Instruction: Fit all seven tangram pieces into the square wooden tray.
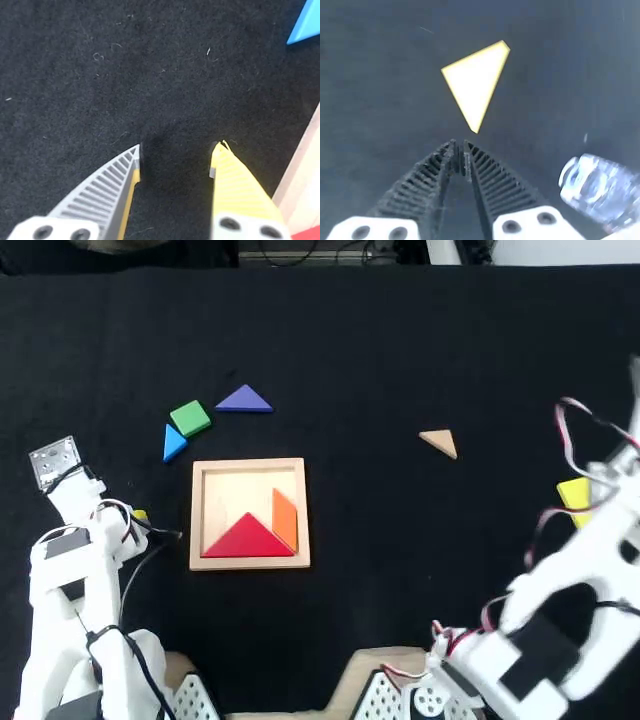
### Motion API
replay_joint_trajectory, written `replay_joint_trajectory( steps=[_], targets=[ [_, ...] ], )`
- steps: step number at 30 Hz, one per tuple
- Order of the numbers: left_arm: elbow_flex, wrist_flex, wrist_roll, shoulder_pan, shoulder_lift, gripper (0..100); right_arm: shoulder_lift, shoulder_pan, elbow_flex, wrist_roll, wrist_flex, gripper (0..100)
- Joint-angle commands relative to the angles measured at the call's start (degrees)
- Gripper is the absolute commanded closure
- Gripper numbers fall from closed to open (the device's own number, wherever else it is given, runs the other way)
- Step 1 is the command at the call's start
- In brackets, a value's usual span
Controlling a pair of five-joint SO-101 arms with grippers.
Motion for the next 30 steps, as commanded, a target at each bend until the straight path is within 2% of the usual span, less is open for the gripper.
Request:
replay_joint_trajectory(
  steps=[1, 7, 11, 15, 21, 28, 30],
  targets=[
    [-2.42, 0.53, 0.18, 0.13, -1.05, 77, 5.58, 5.54, 2.51, -2.2, -11.16, 98.7],
    [-2.33, 0.53, 0.18, 0.13, -1.05, 77, 20.35, 7.91, 0.84, -1.93, -23.65, 98.7],
    [-2.33, 0.53, 0.18, 0.13, -1.05, 77, 31.87, 6.77, -8.57, -2.02, -25.67, 98.7],
    [-2.33, 0.53, 0.18, 0.13, -1.05, 77, 42.77, 5.45, -23.43, -2.2, -19.6, 98.7],
    [-2.33, 0.53, 0.18, 0.31, -1.05, 77, 54.9, 2.64, -47.43, -2.2, -4.4, 98.7],
    [-2.33, 0.53, 0.18, 0.22, -1.05, 77, 65.1, -2.29, -69.14, -2.29, 4.57, 98.7],
    [-2.33, 0.53, 0.18, 0.22, -1.05, 77, 66.77, -2.29, -75.12, -4.66, 6.86, 98.7]
  ],
)
